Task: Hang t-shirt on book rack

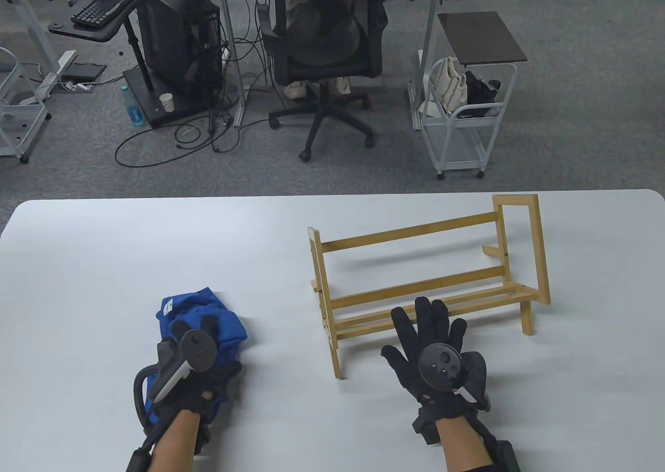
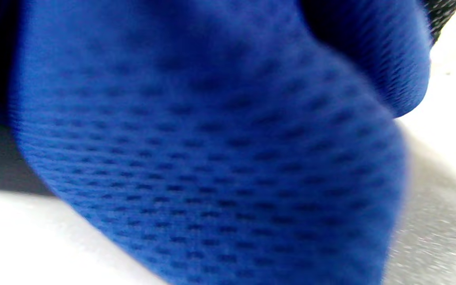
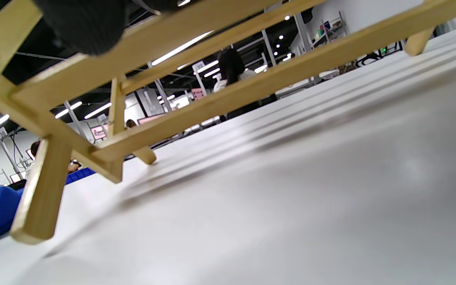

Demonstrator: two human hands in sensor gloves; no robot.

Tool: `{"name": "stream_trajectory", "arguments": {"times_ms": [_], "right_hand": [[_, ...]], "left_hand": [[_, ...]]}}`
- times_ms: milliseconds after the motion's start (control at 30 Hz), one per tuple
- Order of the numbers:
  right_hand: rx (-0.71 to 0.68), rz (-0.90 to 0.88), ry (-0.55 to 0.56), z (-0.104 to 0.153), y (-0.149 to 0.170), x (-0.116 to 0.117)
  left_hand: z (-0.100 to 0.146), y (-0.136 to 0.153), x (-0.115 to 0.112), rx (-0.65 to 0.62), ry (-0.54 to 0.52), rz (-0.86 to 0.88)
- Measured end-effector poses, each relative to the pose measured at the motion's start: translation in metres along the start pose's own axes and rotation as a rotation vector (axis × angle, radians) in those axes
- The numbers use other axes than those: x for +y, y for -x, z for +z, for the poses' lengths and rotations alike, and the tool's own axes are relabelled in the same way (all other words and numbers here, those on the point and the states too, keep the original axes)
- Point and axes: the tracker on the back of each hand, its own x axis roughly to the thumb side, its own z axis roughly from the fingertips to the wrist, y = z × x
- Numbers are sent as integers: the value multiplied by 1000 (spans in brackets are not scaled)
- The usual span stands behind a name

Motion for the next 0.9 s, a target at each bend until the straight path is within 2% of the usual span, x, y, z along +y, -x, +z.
{"name": "stream_trajectory", "arguments": {"times_ms": [400, 733, 900], "right_hand": [[7, 9, -4, 0, -1, 1], [6, 12, -3, -1, -2, 3], [-1, 5, 4, -1, -3, 3]], "left_hand": [[-3, 11, 5, 92, -6, 27], [-2, 21, 11, 144, -92, 45], [-2, 30, 15, 145, -133, 125]]}}
